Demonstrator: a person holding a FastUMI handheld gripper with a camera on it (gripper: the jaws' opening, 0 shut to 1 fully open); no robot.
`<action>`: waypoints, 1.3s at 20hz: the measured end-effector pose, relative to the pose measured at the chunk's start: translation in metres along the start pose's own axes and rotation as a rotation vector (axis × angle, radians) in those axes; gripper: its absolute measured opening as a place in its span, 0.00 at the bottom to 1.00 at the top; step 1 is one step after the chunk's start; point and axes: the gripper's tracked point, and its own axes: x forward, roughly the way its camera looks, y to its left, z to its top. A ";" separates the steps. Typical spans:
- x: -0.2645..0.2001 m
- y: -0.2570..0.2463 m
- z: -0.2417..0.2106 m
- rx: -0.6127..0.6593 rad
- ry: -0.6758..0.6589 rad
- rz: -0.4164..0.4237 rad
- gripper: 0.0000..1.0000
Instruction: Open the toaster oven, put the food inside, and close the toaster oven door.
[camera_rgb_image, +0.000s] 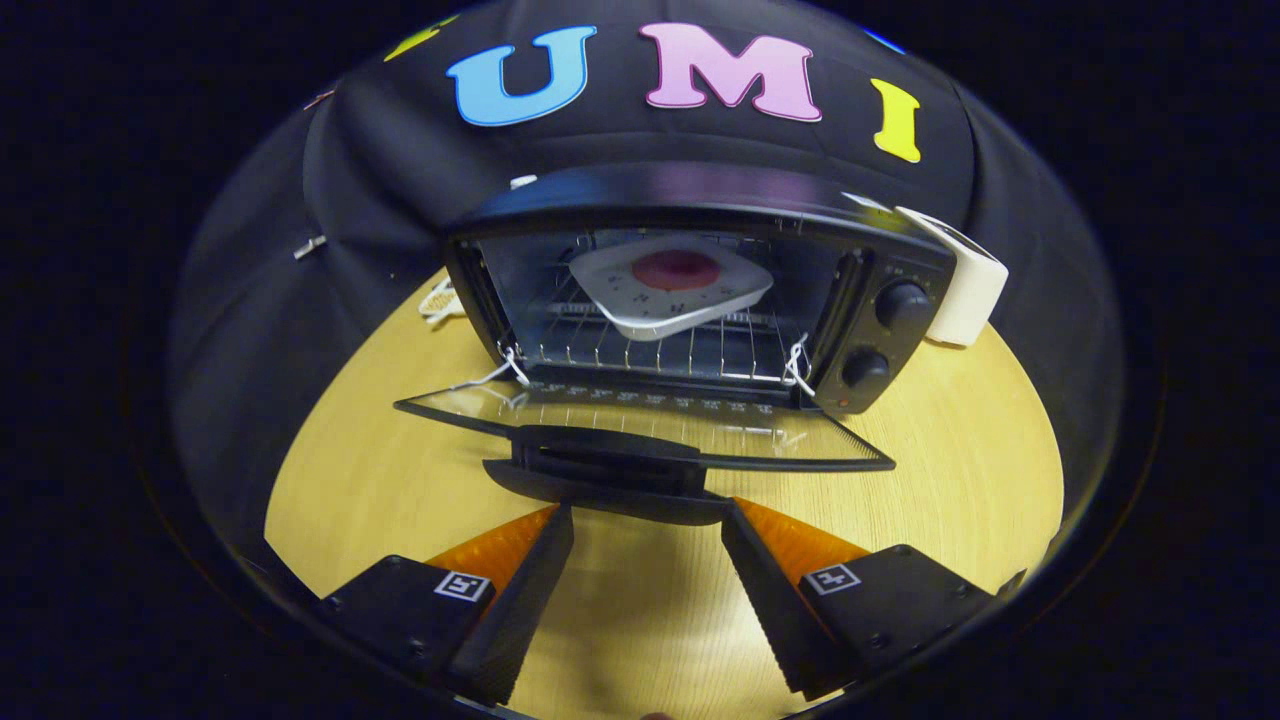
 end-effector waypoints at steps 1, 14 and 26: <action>-0.003 0.000 0.011 0.000 -0.032 0.007 0.98; -0.095 -0.069 0.152 0.007 -0.450 -0.044 0.99; -0.223 -0.211 0.180 -0.041 -0.700 -0.309 0.98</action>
